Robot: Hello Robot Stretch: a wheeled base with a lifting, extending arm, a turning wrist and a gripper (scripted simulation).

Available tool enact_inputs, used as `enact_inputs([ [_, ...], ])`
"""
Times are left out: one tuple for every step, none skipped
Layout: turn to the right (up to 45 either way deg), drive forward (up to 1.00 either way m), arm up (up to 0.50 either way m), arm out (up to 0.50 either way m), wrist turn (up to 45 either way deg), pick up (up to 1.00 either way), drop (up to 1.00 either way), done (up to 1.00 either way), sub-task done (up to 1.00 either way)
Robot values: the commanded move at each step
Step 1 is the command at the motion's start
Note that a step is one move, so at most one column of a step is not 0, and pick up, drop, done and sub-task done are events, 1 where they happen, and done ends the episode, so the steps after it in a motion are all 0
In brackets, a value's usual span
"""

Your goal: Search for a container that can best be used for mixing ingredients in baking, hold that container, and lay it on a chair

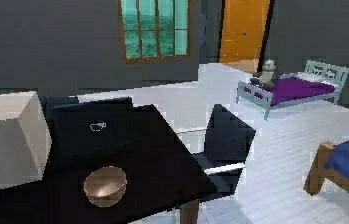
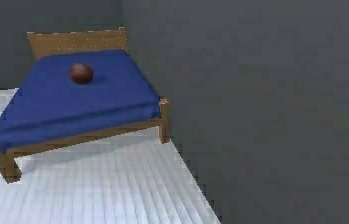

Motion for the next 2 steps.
enact_inputs([
  [-45.0, 0.0, 0.0, 0.0, 0.0, 0.0, 0.0, 0.0, 0.0],
  [-45.0, 0.0, 0.0, 0.0, 0.0, 0.0, 0.0, 0.0, 0.0],
])
